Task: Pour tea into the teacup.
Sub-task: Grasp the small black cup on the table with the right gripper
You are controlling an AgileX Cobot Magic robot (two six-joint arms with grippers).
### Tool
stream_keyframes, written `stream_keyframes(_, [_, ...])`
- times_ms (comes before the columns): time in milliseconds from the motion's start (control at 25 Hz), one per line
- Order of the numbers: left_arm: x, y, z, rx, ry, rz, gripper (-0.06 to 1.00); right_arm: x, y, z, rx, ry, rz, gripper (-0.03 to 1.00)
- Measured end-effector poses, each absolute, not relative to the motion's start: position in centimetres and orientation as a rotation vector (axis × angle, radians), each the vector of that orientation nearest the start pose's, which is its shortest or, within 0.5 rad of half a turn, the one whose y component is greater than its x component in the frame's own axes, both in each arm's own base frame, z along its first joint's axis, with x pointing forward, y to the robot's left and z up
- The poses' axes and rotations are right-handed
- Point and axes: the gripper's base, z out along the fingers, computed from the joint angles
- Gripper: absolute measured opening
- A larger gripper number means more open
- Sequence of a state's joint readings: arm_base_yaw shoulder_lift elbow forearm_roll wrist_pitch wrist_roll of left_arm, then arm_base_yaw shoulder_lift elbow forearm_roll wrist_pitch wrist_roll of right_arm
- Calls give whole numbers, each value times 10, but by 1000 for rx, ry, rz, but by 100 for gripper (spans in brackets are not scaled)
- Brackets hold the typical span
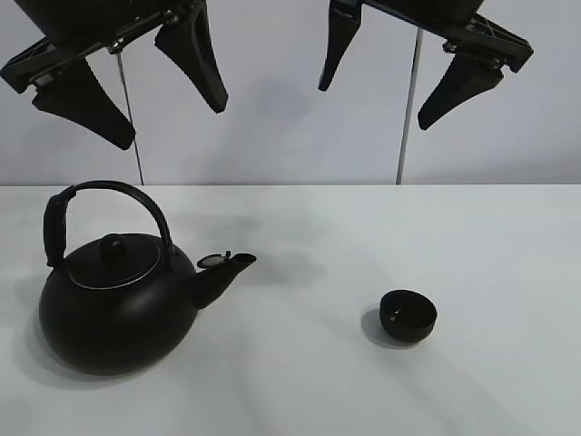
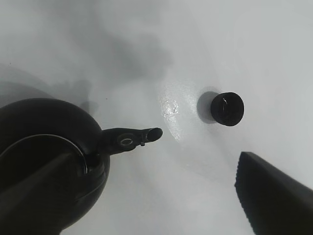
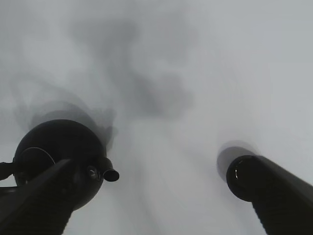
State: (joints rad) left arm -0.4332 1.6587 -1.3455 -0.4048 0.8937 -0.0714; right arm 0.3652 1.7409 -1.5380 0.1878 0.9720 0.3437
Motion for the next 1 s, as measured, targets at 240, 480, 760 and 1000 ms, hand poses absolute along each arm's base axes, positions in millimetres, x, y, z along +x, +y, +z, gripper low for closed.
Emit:
stream_keyframes(240, [309, -174, 290, 243, 2718, -654, 63, 347, 148, 307, -59, 2732, 430, 66])
stream_keyframes(480, [309, -174, 290, 243, 2718, -654, 63, 337, 144, 302, -237, 2847, 354, 66])
stream_keyframes(760, [309, -174, 290, 243, 2718, -654, 63, 330, 131, 269, -362, 2915, 152, 66])
stream_keyframes(1000, [309, -174, 290, 243, 2718, -654, 63, 318, 126, 220, -461, 2902, 143, 65])
